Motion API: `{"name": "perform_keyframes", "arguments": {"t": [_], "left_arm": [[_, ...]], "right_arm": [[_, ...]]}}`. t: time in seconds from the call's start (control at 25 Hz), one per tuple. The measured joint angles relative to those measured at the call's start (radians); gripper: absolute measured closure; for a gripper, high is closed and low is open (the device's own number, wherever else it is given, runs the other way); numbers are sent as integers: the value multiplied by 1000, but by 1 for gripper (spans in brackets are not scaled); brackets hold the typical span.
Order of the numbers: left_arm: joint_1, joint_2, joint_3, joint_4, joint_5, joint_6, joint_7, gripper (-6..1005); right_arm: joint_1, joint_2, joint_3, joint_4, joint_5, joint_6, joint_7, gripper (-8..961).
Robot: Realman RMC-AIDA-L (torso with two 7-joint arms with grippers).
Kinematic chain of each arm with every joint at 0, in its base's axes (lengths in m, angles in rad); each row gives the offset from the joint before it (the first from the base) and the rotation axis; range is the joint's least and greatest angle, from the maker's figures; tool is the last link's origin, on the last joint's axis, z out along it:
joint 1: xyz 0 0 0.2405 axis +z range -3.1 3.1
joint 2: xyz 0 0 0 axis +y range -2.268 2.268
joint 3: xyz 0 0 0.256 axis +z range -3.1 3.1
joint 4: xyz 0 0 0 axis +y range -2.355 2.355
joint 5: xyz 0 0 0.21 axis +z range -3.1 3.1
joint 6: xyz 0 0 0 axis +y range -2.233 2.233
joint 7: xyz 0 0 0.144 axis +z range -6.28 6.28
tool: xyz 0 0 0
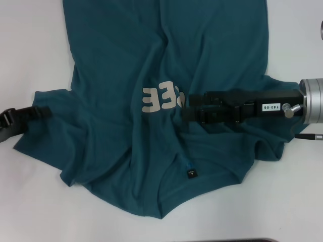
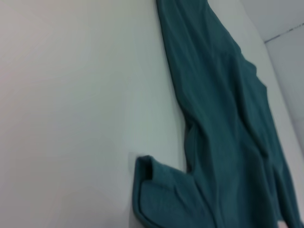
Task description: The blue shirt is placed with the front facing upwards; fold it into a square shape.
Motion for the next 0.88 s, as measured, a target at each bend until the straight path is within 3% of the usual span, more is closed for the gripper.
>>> {"name": "perform_keyframes", "arguments": {"t": [0.2,0.32,0.72,0.88], "left_arm": [[-9,-9,25,-20,34,-7,0,283],[-8,-11,19,-29,30,1,-1,534],[2,-4,-8,-45,28,52,-8,991],[12,1,-27,-65,33,105,-11,994]], "right_arm": [[3,-2,8,0,2,-8,0,7],[5,-3,12,0,2,-10,0,7],[6,-3,12,0,1,-10,1,7],[5,-5,12,0,0,-10,1,7]]}}
